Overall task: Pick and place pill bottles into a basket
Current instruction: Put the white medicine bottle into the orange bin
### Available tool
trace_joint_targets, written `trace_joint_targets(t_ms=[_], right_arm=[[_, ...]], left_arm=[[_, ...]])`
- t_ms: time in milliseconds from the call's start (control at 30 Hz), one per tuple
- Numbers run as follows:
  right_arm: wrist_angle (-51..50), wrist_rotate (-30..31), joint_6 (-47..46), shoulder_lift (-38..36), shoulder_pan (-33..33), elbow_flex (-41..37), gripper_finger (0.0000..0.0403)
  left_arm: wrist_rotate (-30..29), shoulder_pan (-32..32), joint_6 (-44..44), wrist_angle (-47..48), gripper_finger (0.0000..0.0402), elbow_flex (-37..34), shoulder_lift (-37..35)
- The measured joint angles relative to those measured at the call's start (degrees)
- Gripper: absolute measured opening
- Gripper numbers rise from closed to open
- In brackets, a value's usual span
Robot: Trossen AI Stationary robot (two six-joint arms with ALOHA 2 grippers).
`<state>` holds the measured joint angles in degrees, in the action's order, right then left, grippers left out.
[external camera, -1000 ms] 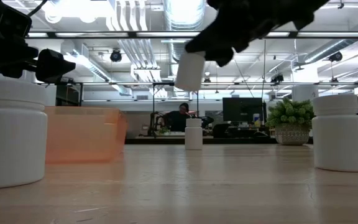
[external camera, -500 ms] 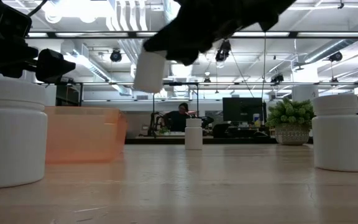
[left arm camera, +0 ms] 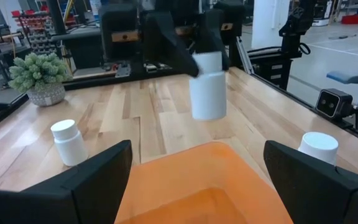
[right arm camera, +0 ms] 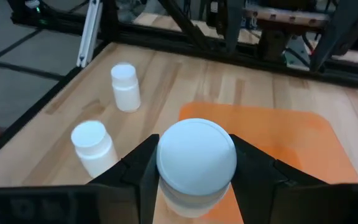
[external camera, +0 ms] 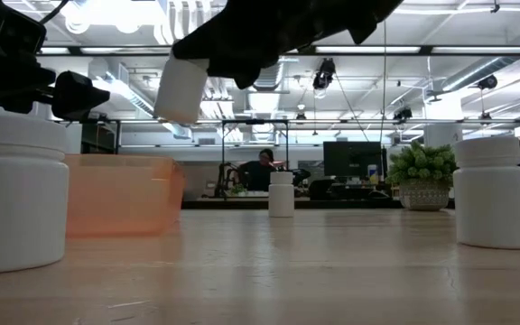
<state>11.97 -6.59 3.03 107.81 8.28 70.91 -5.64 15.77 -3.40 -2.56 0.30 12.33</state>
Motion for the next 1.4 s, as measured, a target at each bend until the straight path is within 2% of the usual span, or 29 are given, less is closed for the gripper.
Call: trace_joint_targets(t_ms=[200,433,600,1400], right_arm=[[0.23,-2.74,-0.66,2.34,-1.6,2.06,0.0147],[-6.53,-2.98,1.41,8.11,-2.19,10.18,0.0147],[-7.07,-3.67,1.9,11.12,-2.15,14.15,0.0147],[-6.97,-4.42,2.43,15.7,-2.4,14.03,0.0147]], left_arm=[[0.02,0.0,0.0,0.12,0.0345,0.0,0.11],[0.01,0.0,0.0,0.01,0.0345,0.0,-0.02],[0.01,0.0,0.0,0.01,0.0345,0.0,-0.06],[-0.01,0.0,0.0,0.05,0.0345,-0.02,0.02]])
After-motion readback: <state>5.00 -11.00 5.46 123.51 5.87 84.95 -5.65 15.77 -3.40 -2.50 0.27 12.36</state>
